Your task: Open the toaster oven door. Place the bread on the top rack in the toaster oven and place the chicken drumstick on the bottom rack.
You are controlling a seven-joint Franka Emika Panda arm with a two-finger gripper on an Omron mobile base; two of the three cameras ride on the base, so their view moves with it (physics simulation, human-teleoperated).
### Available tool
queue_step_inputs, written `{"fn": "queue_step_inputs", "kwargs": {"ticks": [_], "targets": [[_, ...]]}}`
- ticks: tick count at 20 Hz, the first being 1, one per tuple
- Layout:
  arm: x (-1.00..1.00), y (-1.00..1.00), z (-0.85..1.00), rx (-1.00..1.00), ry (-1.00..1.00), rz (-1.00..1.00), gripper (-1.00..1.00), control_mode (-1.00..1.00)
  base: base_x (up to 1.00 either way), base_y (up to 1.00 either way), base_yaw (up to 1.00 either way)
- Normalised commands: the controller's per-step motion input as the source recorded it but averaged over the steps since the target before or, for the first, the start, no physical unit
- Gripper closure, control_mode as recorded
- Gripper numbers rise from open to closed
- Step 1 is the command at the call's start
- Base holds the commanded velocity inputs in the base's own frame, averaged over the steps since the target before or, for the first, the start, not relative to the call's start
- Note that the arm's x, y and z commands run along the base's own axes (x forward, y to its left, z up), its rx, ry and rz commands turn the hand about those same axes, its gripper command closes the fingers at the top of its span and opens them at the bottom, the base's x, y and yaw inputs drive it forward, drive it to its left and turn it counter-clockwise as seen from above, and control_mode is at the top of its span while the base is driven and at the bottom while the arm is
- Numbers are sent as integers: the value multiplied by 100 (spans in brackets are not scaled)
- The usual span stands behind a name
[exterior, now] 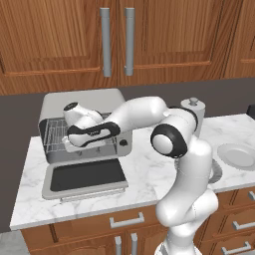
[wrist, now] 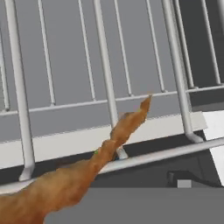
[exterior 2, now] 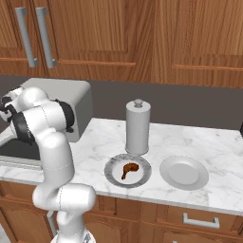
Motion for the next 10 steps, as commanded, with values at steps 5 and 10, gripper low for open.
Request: {"fn": "queue_step_inputs", "kwargs": {"ticks": [5, 10], "targets": [[70, 8, 24, 0, -15, 1, -100, -100, 0, 0, 0], [54, 33, 32, 0, -9, 0, -100, -100, 0, 0, 0]]}}
